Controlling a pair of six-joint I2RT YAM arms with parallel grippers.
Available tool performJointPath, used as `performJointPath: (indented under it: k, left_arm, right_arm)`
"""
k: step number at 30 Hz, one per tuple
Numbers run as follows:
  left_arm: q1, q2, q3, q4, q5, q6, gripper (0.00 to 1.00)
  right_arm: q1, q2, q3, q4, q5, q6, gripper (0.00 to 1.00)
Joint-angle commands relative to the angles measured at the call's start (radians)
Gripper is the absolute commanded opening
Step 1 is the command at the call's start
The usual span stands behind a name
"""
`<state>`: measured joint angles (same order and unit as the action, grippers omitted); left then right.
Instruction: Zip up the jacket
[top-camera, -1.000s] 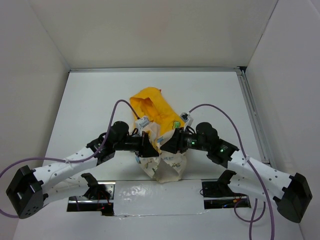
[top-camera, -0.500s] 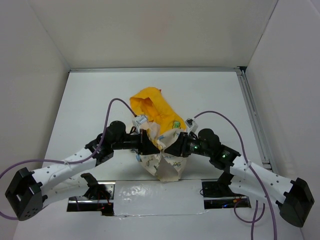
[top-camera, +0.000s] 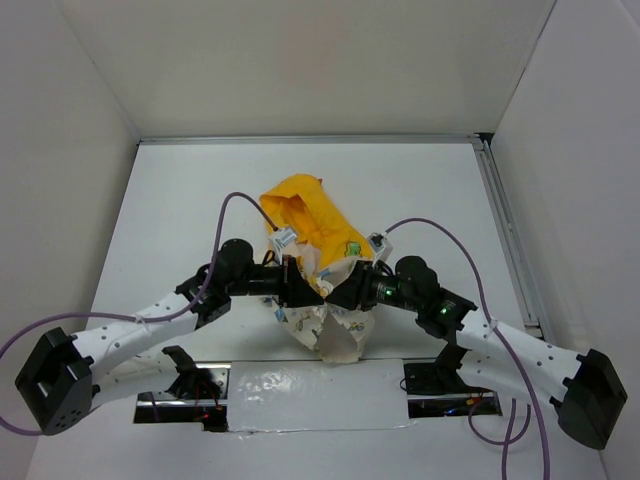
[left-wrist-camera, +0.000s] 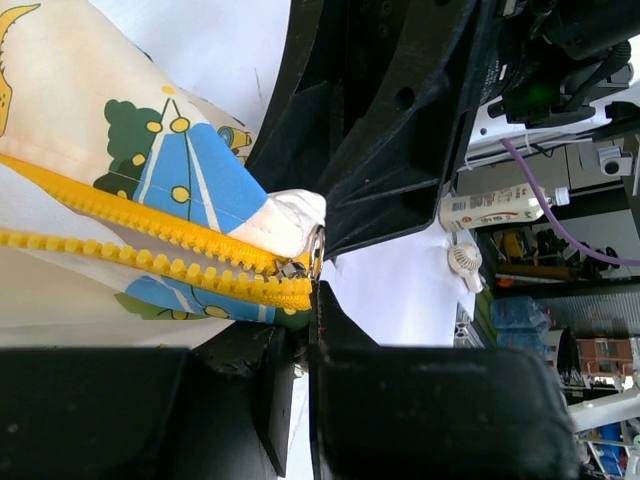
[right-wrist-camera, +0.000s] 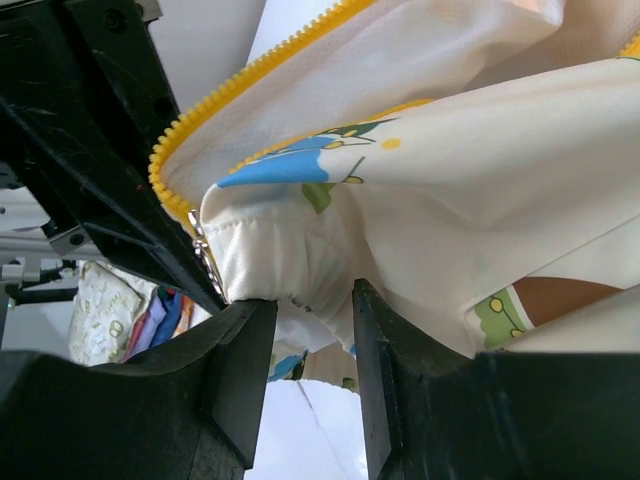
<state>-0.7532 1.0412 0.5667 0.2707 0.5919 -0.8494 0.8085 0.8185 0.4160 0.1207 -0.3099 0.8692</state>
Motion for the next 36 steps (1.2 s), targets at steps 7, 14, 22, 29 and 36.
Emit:
performJointPath:
  k: [7,14,22,29,36]
  left_arm:
    - [-0.005,0.069,0.01,0.122,0.147,-0.005,0.0]
    - [0.026,0.111,0.081,0.058,0.167,0.013,0.43]
    - [0.028,-0.116,0.062,-0.232,-0.122,0.081,0.99]
    - [0.031,-0.276,0.12,-0.465,-0.432,0.076,0.95]
    - [0.031,-0.184,0.179,-0.45,-0.428,0.159,0.82]
  right_arm:
    - [0.009,-0.056,0.044,0.145,0.06,-0.067,0.29]
    - [0.012,0.083,0.235,0.013,0.084,-0.064,0.0]
    - [0.008,0.183,0.383,-0.214,0.134,-0.134,0.0]
    - [0.004,0.241,0.411,-0.28,0.08,-0.197,0.0]
    - [0.003,0.254,0.417,-0.265,0.028,-0.217,0.0]
